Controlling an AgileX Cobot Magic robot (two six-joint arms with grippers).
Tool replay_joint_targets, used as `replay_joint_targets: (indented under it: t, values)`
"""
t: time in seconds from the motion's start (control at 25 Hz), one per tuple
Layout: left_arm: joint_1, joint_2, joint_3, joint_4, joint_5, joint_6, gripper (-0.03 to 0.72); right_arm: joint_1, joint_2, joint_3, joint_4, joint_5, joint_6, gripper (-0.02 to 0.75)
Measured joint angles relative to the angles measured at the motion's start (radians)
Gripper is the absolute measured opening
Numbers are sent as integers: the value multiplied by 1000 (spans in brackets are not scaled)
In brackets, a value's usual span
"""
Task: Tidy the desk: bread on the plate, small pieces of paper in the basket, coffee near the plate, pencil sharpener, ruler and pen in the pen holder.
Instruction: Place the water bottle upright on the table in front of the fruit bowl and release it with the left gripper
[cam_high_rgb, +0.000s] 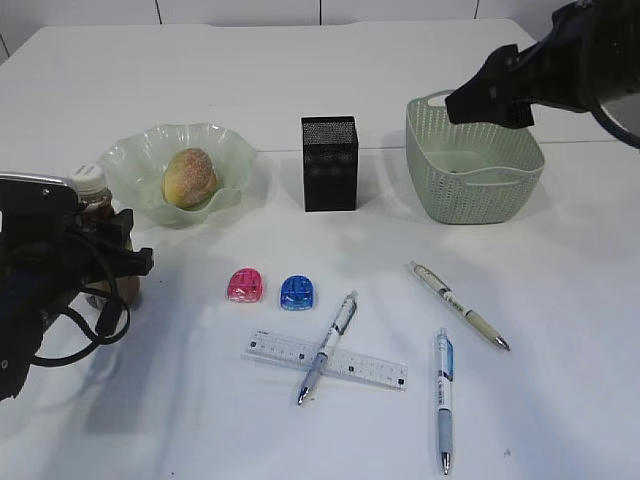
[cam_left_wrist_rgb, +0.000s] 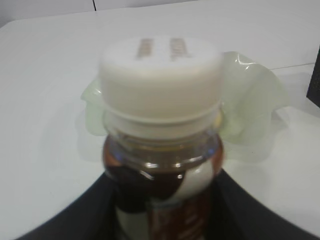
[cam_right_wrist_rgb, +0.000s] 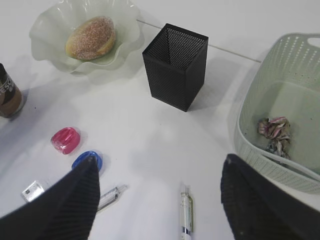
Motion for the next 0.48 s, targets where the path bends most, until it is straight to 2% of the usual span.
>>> replay_joint_targets:
  t: [0.24,0.48]
  values:
    - [0,0,0,2,0,-2,307,0,-37,0,-37,22,36,580]
    - [0,0,0,2,0,-4,307,0,-86,0,-39,31,40,496]
